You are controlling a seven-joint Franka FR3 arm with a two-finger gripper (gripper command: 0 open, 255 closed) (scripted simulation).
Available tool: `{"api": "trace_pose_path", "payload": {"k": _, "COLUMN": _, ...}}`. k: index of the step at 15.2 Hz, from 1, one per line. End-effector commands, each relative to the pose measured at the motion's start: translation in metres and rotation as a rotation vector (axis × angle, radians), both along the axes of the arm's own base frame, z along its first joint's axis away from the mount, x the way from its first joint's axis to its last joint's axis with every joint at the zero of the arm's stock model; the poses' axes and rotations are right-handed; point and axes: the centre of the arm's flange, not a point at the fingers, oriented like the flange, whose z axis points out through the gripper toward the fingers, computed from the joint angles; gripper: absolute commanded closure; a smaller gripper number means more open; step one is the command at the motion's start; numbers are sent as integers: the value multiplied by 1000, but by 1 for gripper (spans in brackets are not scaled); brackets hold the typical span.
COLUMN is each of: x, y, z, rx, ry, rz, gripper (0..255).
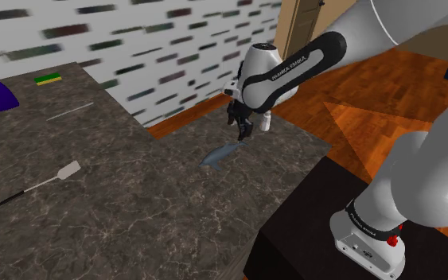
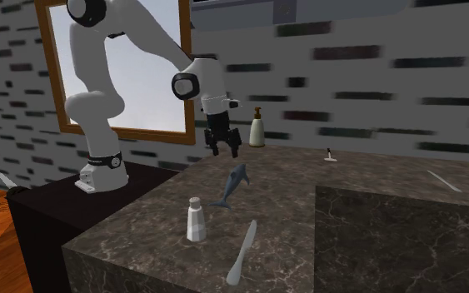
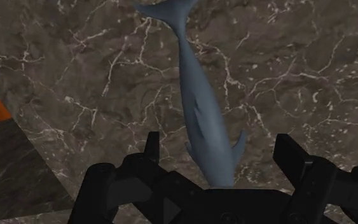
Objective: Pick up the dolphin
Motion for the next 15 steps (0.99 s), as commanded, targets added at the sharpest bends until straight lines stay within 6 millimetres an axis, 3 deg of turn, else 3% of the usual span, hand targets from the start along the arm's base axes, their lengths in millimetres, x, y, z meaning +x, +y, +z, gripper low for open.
{"api": "trace_pose_path", "payload": {"k": 1, "x": 7, "y": 16, "z": -21, "rx": -2, "ry": -7, "rz": 93, "gripper": 0}}
{"api": "trace_pose_path", "payload": {"k": 5, "x": 18, "y": 42, "z": -59, "rx": -3, "ry": -16, "rz": 255, "gripper": 0}}
{"api": "trace_pose_path", "payload": {"k": 14, "x": 18, "y": 42, "z": -99, "rx": -3, "ry": -16, "rz": 255, "gripper": 0}}
{"api": "trace_pose_path", "payload": {"k": 15, "x": 17, "y": 40, "z": -100, "rx": -3, "ry": -16, "rz": 255, "gripper": 255}}
